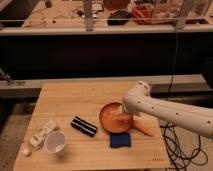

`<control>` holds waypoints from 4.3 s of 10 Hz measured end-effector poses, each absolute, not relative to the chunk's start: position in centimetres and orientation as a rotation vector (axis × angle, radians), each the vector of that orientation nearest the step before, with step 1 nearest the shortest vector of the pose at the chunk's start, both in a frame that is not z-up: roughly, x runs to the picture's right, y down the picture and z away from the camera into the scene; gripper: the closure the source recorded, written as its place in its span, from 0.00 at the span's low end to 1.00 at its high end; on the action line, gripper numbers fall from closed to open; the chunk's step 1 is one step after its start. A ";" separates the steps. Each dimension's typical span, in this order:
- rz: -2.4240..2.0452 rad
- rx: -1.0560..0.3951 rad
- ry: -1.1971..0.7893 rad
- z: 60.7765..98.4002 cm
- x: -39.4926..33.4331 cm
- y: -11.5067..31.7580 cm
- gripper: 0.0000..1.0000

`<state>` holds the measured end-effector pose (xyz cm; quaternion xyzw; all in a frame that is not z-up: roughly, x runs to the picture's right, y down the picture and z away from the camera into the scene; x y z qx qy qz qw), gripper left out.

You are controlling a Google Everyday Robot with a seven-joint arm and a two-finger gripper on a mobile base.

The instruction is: Drag the ceramic bowl in a circle

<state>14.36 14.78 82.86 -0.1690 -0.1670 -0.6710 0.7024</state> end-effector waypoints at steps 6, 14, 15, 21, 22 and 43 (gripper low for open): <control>-1.551 -0.365 -0.391 84.7 13.0 14.7 0.20; -1.607 -0.358 -0.410 86.2 11.2 14.9 0.27; -1.620 -0.351 -0.413 86.4 10.4 14.9 0.31; -1.655 -0.334 -0.426 86.9 8.2 15.1 0.73; -1.660 -0.333 -0.425 87.0 7.7 14.9 0.83; -1.815 -0.264 -0.437 89.4 -4.4 10.4 1.00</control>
